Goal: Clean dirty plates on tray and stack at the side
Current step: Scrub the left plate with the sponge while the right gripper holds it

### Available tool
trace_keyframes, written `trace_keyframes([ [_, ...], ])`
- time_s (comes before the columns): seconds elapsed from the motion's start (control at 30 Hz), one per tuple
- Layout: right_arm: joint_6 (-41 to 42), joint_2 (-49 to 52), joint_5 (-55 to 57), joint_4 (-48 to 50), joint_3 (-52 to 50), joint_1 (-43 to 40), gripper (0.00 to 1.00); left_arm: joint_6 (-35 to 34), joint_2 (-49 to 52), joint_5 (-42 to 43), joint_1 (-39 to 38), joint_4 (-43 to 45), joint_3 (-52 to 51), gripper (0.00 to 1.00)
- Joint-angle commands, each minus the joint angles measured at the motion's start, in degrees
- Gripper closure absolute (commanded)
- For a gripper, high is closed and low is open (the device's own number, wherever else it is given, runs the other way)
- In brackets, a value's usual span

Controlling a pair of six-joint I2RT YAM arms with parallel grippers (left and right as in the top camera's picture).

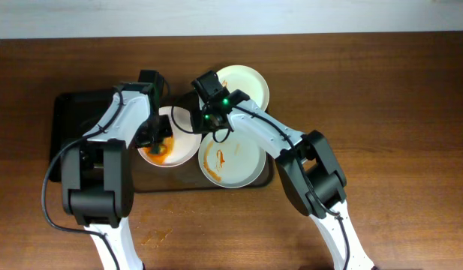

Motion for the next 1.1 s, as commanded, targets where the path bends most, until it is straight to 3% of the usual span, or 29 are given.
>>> trace_keyframes([
  [0.0,0.5,0.0,1.0,0.4,1.5,-0.4,0.96,-6.9,0.3,-13.6,-0.1,1.7,-1.6,0.99],
  [0.1,0.5,0.1,1.0,0.4,1.5,-0.4,0.96,-6.5,0.3,-14.5,-1.1,5.0,-1.6,0.99],
  [0.17,0.5,0.1,1.0,0.4,1.5,-0.4,0.96,7.0,0.3,-0.1,-1.9,5.3,-1.6,0.99],
  [0.2,0.5,0.1,1.0,0.4,1.5,-0.4,0.96,13.2,0.3,11.7,-1.9,3.7,-1.6,0.99],
  [0.27,0.5,0.1,0.9,0.3,1.5,-0.4,0.96,15.6,0.3,19.4,-1.9,-0.3,-1.6,0.99],
  [0.33,0.5,0.1,0.5,0.2,1.5,-0.4,0.96,14.9,0.3,15.7,-1.7,1.2,-1.6,0.99],
  [0.5,0.5,0.1,0.3,-0.6,1.5,-0.4,0.96,3.7,0.3,-7.4,-1.4,17.9,-1.6,0.99],
  [0.57,0.5,0.1,0.3,-0.8,1.5,-0.4,0.96,3.7,0.3,-11.4,-1.4,16.6,-1.6,0.99],
  [0.73,0.5,0.1,-0.3,-1.0,1.5,-0.4,0.96,3.7,0.3,-9.2,-1.4,3.6,0.0,0.99],
  [0.83,0.5,0.1,-0.8,-1.2,1.4,-0.4,0.96,14.0,0.3,14.4,-1.4,2.9,0.8,0.99],
  [0.87,0.5,0.1,-0.8,-1.4,1.4,-0.4,0.96,15.2,0.3,18.4,-1.4,3.5,0.8,0.99],
  [1.0,0.5,0.1,-1.2,-2.0,1.4,-0.4,0.96,12.2,0.3,15.5,-0.8,13.4,0.8,0.99],
  [1.07,0.5,0.1,-1.2,-2.3,1.4,-0.4,0.96,2.4,0.3,6.1,0.0,15.5,0.9,0.99],
])
